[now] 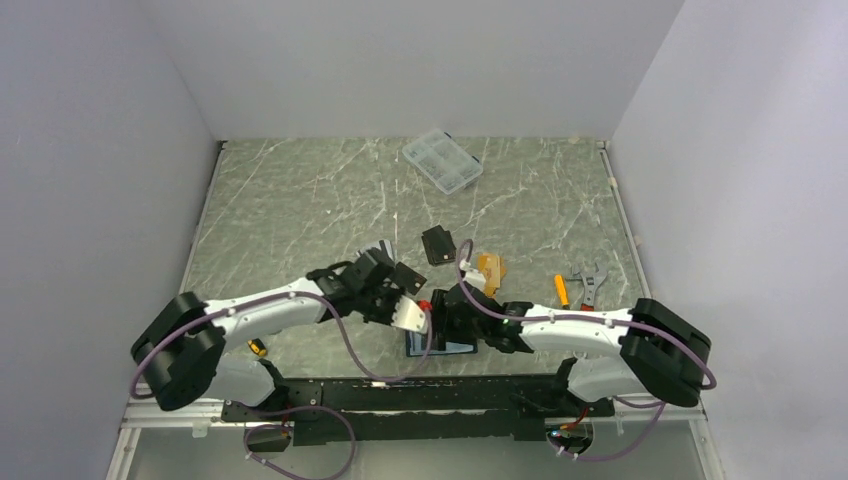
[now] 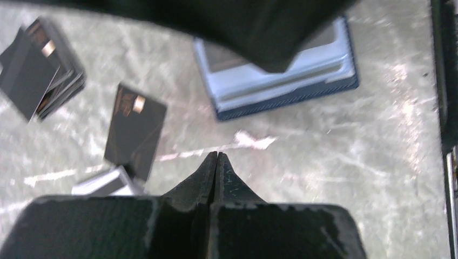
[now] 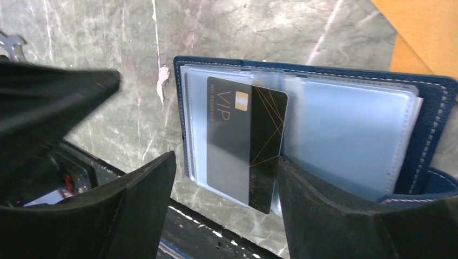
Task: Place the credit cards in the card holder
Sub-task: Insert the credit card into the card holder.
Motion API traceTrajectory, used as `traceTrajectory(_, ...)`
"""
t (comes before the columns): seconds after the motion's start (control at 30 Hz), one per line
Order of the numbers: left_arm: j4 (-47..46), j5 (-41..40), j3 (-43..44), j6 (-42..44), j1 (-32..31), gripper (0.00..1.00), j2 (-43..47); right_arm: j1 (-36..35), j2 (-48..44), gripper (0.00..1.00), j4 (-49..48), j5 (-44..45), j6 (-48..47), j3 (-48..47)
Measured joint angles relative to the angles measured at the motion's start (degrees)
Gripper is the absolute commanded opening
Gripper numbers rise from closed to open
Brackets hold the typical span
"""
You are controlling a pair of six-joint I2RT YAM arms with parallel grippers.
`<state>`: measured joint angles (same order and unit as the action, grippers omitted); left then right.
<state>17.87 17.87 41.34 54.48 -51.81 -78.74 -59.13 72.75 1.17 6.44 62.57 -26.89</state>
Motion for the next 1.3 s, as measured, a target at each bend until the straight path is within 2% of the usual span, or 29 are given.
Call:
traceTrajectory(0.2, 6.64, 4.15, 1.53, -0.85, 10.21, 0.03, 7.8, -3.96, 6.01, 0.77, 7.13, 4.68, -0.52, -7.82)
traceTrajectory(0.43, 10.27, 6.95, 1.11, -1.46, 17.4, 0.02, 14.45, -8.11, 16.35, 0.76, 18.91, 10.49, -1.44, -20.22)
traceTrajectory(0.63, 11.1, 7.91, -1.22, -2.1, 20.04, 0.02, 17.77, -10.84, 23.96, 0.66, 28.26, 15.3, -1.55, -29.11)
traceTrajectory(0.77, 11.19, 8.31, -1.81, -2.8, 21.44, 0.01, 18.69, -11.37, 25.07, 0.51, 30.34, 16.61, -0.98, -30.62)
traceTrajectory(0.83, 11.19, 8.87, -1.81, -3.13, 22.12, 0.02, 18.93, -11.54, 25.0, 0.48, 30.77, 17.2, -0.39, -30.67)
traceTrajectory(0.87, 11.17, 9.14, -1.81, -3.21, 22.43, 0.01, 19.02, -11.56, 24.94, 0.5, 30.82, 17.29, -0.24, -30.67)
traceTrajectory(0.93, 11.17, 9.4, -1.81, -3.41, 22.77, 0.02, 19.04, -11.58, 24.65, 0.63, 30.64, 17.25, -0.02, -30.45)
traceTrajectory(1.0, 11.17, 9.7, -1.81, -3.89, 23.04, 0.01, 19.04, -11.54, 24.15, 0.71, 30.16, 17.0, -0.26, -29.97)
traceTrajectory(1.17, 11.19, 11.28, -1.75, -6.08, 23.87, 0.03, 19.02, -10.84, 21.29, 0.79, 28.63, 15.13, -1.73, -28.63)
traceTrajectory(1.3, 11.61, 12.13, -0.85, -7.45, 24.59, 0.04, 18.29, -8.39, 13.88, 0.81, 26.27, 12.17, -2.99, -25.97)
